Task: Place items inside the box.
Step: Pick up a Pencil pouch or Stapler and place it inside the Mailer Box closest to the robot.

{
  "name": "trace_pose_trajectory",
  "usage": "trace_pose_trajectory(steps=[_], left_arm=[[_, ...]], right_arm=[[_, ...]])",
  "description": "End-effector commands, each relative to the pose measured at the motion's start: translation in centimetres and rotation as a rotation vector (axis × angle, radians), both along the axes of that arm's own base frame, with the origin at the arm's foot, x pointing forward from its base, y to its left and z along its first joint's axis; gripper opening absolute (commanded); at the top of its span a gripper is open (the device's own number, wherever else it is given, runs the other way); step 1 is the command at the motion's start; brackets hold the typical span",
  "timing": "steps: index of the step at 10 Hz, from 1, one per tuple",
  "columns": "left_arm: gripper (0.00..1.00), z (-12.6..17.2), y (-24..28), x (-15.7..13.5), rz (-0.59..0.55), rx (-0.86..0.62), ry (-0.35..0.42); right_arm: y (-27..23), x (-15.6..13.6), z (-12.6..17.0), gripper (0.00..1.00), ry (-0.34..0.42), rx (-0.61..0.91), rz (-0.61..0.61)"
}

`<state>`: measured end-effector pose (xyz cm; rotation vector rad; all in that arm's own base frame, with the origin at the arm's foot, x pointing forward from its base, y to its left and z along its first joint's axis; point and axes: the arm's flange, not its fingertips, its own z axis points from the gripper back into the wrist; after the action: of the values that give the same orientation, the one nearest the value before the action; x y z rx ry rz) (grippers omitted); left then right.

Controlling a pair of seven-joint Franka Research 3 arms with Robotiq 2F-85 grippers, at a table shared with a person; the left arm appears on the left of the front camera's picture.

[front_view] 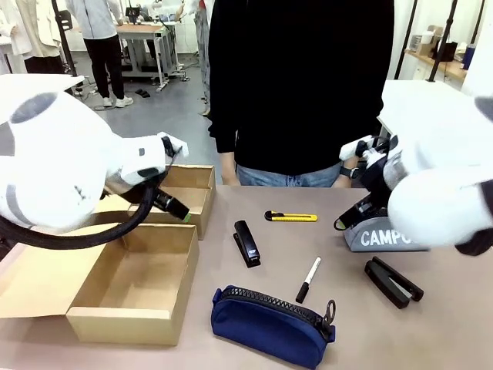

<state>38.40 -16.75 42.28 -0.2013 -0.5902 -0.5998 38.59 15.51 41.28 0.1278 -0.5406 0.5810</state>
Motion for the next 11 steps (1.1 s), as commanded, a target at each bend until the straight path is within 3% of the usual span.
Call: trace_pose_trajectory(steps=[1,2,4,5,6,8,9,11], left_arm=[[1.00,7.8,4.6,-4.4,0.022,-0.202,0.091],[1.00,10.1,6.4,-6.3,-0.035,-0.303,0.147],[1.00,11.0,12.0,-7.1,-0.145,-0.480,0.254],[1.00,11.8,16.5,-6.9,-0.099,-0.592,0.264],[1.00,11.0,22.5,-6.3,-0.016,-0.792,0.264],[1.00,6.3,30.0,-7.4,0.185,-1.059,0.252],[1.00,4.5,32.6,-8.7,0.290,-1.211,0.218],[1.00,3.1,34.5,-10.5,0.421,-1.322,0.156]], right_arm=[[-6.0,-3.2,9.2,1.00,0.078,0.230,-0.105],[-9.3,-4.8,11.9,1.00,0.179,0.378,-0.099],[-18.7,-6.4,13.0,1.00,0.264,0.686,-0.116],[-23.3,-7.7,12.3,1.00,0.256,0.840,-0.126],[-28.7,-9.0,10.7,1.00,0.232,1.032,-0.186],[-35.9,-10.8,7.4,1.00,0.186,1.251,-0.283],[-37.7,-11.6,6.3,1.00,0.160,1.297,-0.349],[-38.8,-11.8,4.5,1.00,0.156,1.337,-0.430]])
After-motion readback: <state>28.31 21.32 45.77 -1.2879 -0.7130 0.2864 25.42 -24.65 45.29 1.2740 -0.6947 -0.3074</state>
